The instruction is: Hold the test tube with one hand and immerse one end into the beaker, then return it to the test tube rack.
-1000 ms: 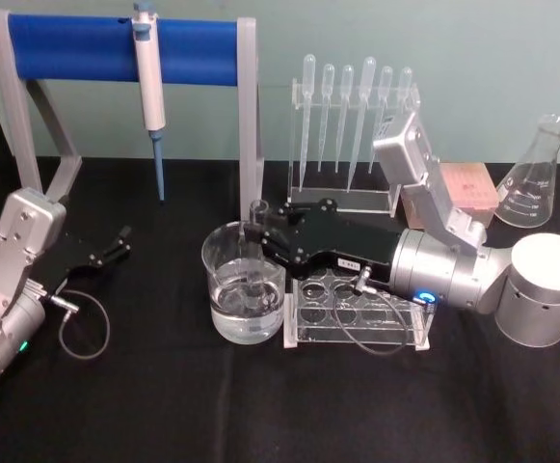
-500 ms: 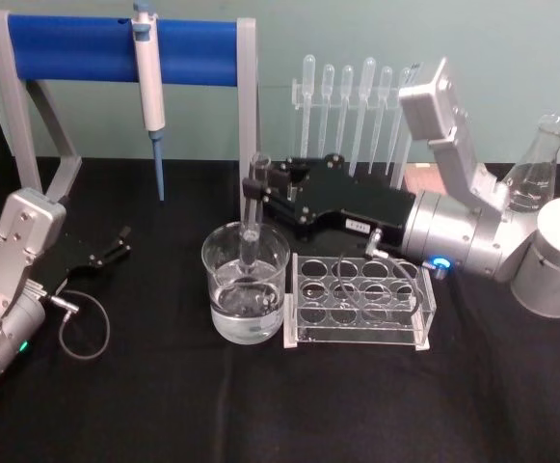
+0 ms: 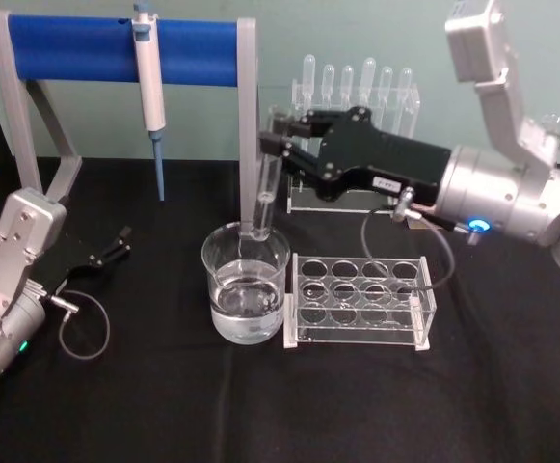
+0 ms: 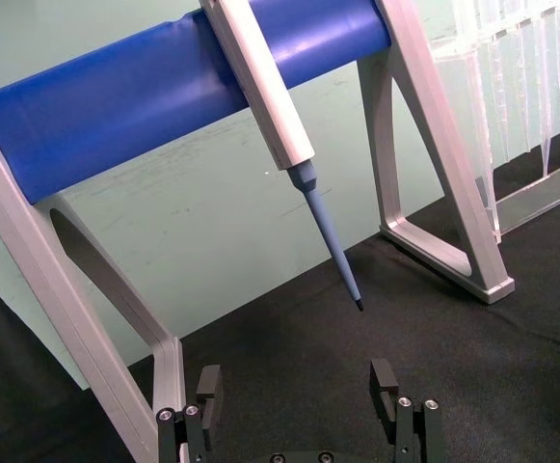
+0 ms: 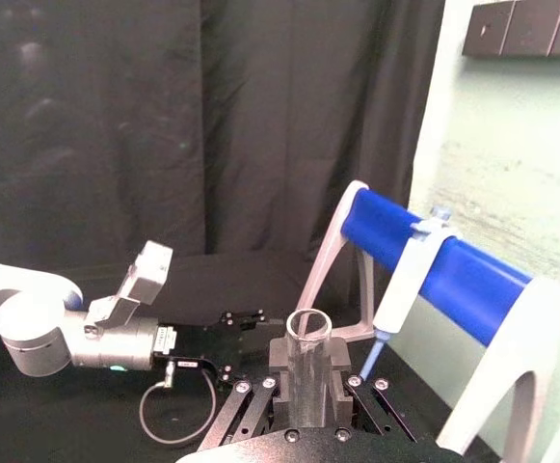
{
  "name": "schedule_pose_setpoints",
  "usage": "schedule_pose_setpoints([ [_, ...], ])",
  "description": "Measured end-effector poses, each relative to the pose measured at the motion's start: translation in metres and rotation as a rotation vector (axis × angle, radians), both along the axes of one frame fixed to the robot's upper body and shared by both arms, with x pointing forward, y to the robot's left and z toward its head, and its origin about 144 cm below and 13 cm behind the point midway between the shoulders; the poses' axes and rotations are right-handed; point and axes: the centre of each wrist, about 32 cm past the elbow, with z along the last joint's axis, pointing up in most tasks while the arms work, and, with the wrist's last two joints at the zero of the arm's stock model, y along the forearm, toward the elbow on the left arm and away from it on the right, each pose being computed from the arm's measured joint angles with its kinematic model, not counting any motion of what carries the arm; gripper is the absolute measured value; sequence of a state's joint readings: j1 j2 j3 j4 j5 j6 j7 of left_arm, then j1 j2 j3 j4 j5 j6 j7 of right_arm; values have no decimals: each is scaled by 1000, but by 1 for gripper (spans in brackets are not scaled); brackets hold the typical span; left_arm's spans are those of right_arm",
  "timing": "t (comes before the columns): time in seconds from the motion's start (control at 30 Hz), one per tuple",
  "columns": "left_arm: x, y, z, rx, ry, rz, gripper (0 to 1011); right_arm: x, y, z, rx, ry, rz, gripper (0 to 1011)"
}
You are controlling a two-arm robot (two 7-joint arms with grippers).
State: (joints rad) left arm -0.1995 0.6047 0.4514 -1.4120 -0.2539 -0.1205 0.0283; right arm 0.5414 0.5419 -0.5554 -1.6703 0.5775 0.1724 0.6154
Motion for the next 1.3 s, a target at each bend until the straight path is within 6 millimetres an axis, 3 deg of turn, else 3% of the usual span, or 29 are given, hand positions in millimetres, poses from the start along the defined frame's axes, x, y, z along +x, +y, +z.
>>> schedule_pose_setpoints([
  [0.23,0,0,0,0,0,0,1000,-9,-18,18,-6,-26,-21,241],
  [0.43,0,0,0,0,0,0,1000,-17,-36,21,-6,-32,-45,241],
  [0.8,0,0,0,0,0,0,1000,-36,-69,7,-14,-11,-97,241],
  [1.3,0,0,0,0,0,0,1000,-48,-77,-15,-30,31,-96,242],
])
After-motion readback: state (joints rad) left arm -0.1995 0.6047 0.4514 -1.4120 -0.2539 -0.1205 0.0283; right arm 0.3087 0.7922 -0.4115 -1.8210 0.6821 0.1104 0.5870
